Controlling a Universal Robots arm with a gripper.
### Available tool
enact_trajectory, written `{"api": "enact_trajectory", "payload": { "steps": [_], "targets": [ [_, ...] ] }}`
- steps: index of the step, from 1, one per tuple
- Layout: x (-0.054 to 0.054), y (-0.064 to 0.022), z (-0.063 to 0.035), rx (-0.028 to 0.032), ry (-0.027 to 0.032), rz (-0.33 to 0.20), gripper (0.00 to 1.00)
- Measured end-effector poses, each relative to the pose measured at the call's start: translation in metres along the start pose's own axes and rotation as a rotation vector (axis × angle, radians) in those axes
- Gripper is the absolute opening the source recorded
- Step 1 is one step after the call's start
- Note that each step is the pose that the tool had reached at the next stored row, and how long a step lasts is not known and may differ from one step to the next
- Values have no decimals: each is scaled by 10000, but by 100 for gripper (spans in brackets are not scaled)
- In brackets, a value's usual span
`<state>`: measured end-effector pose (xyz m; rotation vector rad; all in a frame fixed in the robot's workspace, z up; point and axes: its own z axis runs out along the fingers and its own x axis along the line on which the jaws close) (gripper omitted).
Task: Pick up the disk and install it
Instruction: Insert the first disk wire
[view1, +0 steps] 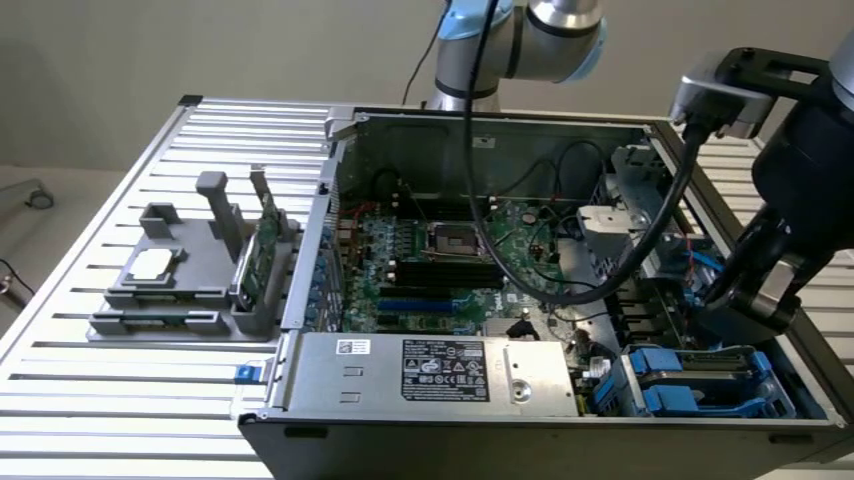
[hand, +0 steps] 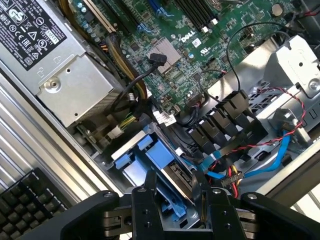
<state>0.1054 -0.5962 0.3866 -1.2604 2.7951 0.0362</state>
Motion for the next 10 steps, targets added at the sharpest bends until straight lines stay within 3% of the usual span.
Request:
{"api": "enact_trajectory", "payload": {
  "steps": [10],
  "targets": [
    [-1, -2, 2, -144, -229, 865, 42]
  ]
}}
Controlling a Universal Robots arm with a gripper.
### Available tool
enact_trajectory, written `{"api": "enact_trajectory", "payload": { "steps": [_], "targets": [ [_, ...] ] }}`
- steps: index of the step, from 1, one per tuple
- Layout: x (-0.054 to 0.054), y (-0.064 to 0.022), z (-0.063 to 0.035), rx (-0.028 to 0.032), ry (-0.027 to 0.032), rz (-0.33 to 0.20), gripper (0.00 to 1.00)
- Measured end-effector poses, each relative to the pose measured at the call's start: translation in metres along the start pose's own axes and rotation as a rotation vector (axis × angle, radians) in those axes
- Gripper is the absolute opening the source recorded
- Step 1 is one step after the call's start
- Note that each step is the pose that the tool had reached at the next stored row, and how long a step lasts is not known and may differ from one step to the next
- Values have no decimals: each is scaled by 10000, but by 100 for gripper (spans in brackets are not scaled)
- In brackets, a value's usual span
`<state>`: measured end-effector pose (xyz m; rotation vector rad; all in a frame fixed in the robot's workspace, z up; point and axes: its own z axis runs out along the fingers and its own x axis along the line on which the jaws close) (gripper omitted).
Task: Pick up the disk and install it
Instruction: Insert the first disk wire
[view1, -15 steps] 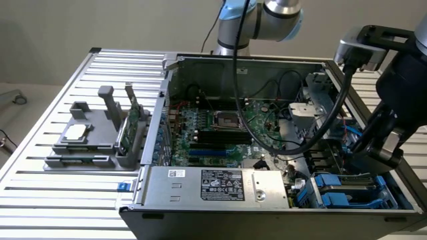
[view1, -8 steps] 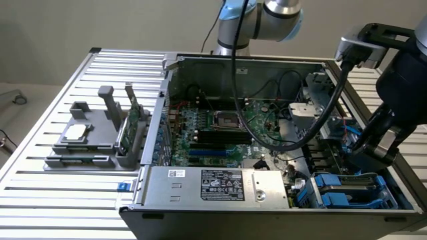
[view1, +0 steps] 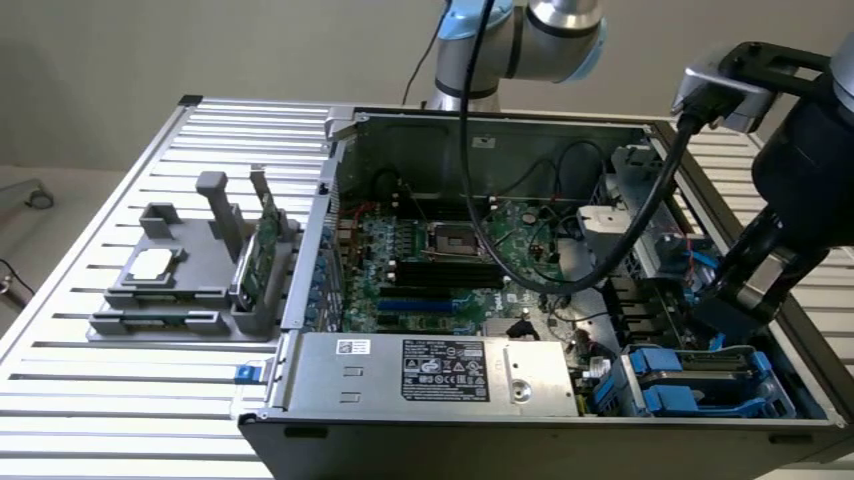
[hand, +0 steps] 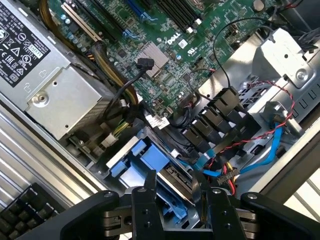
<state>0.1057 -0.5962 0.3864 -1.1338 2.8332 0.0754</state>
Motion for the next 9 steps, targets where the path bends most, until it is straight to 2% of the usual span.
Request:
{"api": "enact_trajectory", "payload": {
  "steps": [4, 9],
  "targets": [
    [-14, -13, 2, -73, -92, 212, 42],
    [-121, -103, 11, -109, -129, 242, 42]
  ]
}}
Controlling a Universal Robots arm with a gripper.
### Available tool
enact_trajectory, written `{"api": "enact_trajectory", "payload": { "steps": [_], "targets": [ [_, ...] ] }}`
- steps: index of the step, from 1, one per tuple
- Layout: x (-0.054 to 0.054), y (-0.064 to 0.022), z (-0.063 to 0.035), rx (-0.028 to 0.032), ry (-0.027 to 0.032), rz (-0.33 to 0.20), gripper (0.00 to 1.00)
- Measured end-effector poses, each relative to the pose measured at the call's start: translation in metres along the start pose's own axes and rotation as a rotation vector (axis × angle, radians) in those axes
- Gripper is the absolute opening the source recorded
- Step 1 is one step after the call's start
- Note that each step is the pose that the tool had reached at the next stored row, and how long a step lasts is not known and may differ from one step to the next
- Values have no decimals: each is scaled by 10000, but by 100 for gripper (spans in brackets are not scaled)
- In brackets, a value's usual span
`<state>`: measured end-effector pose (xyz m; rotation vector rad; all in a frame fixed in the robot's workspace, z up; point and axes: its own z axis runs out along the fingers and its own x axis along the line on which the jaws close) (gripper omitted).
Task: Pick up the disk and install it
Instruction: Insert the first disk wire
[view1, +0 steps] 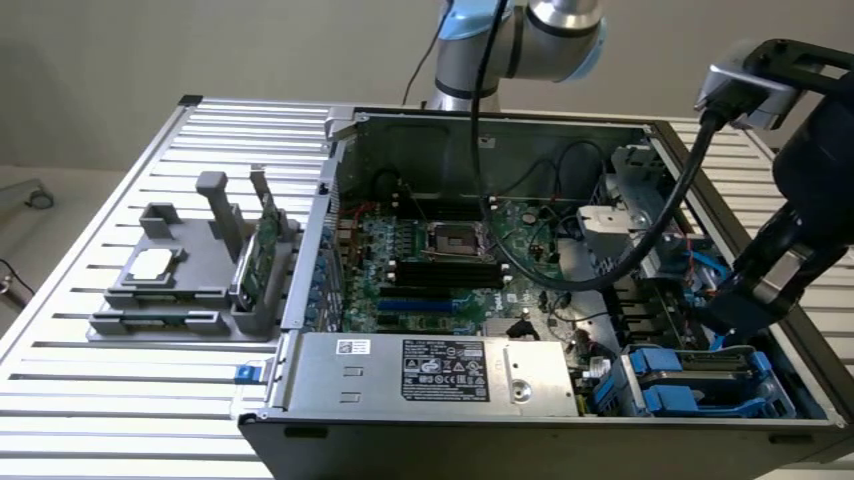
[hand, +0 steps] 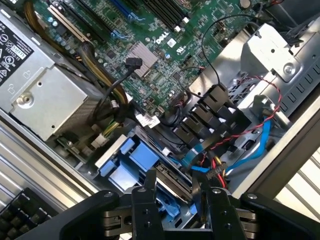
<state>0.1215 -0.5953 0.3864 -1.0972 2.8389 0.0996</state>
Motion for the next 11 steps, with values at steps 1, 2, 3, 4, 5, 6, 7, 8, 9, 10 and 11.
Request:
{"api": "enact_trajectory", "payload": {
  "steps": [1, 2, 3, 4, 5, 6, 7, 8, 9, 10, 11],
  "targets": [
    [-28, -23, 2, -5, -4, 0, 42],
    [-56, -45, 5, -11, -10, 1, 42],
    [-86, -70, 8, -16, -15, 2, 42],
    [-113, -93, 11, -21, -20, 4, 42],
    [-141, -115, 14, -28, -26, 6, 42],
    [-167, -137, 16, -33, -31, 7, 42],
    [-194, -159, 18, -41, -38, 8, 42],
    [-216, -178, 21, -52, -48, 12, 42],
    [-229, -189, 23, -77, -74, 30, 42],
    [-231, -192, 28, -111, -113, 90, 42],
    [-230, -192, 34, -141, -156, 209, 42]
  ]
}}
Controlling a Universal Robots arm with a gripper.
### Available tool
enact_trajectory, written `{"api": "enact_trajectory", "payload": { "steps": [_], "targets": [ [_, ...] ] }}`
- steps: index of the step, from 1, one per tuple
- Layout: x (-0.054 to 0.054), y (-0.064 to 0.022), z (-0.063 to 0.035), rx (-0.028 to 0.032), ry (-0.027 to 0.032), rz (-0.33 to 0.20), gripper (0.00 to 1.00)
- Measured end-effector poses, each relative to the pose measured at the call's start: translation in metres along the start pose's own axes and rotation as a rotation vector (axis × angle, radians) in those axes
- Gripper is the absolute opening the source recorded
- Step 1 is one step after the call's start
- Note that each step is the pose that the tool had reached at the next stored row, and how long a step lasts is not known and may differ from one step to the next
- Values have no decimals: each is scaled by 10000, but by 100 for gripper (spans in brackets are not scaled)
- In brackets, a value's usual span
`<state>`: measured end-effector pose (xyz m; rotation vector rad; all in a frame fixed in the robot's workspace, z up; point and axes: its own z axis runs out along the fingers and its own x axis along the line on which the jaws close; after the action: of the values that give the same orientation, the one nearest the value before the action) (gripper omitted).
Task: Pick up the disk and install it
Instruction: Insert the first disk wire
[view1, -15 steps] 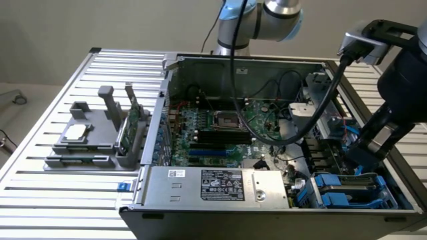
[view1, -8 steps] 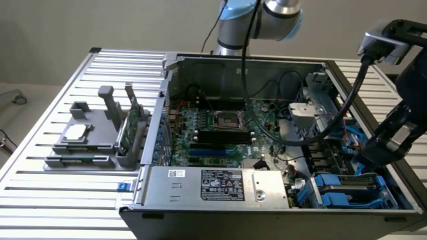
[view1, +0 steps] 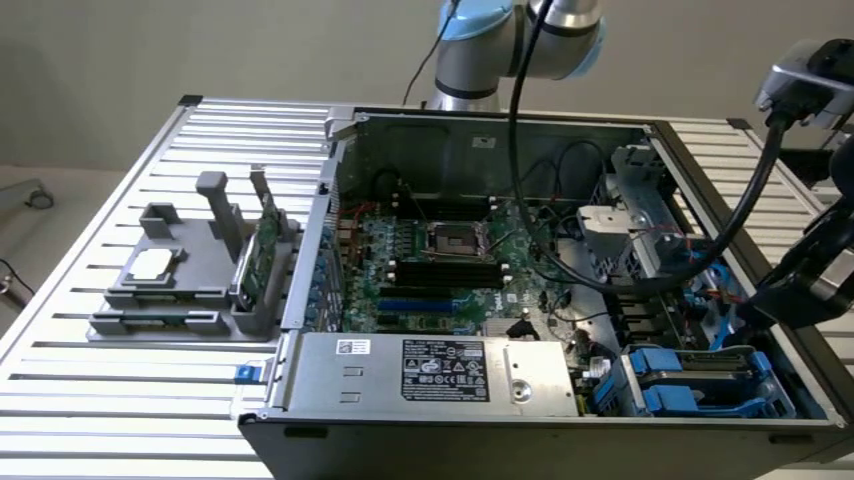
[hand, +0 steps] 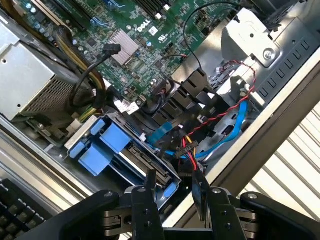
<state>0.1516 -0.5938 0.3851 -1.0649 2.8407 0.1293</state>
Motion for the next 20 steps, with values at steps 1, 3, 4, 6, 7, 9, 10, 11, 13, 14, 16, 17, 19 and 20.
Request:
{"api": "enact_trajectory", "payload": {
  "steps": [1, 3, 4, 6, 7, 9, 10, 11, 13, 14, 16, 17, 19, 20],
  "targets": [
    [1, 0, 6, -20, -38, 131, 42],
    [2, -1, 25, -45, -105, 424, 42],
    [4, -2, 35, -44, -129, 586, 42],
    [7, -2, 60, -4, -153, 937, 42],
    [9, -3, 76, 20, -164, 1130, 42],
    [13, -5, 107, 69, -181, 1487, 42],
    [15, -5, 123, 93, -190, 1664, 42],
    [17, -6, 138, 116, -199, 1843, 42],
    [21, -7, 168, 162, -217, 2189, 42],
    [23, -9, 180, 179, -224, 2313, 42],
    [38, -25, 188, 194, -227, 2418, 42],
    [47, -34, 194, 198, -227, 2441, 42],
    [52, -37, 214, 211, -222, 2616, 42],
    [52, -37, 219, 223, -214, 2760, 42]
  ]
}}
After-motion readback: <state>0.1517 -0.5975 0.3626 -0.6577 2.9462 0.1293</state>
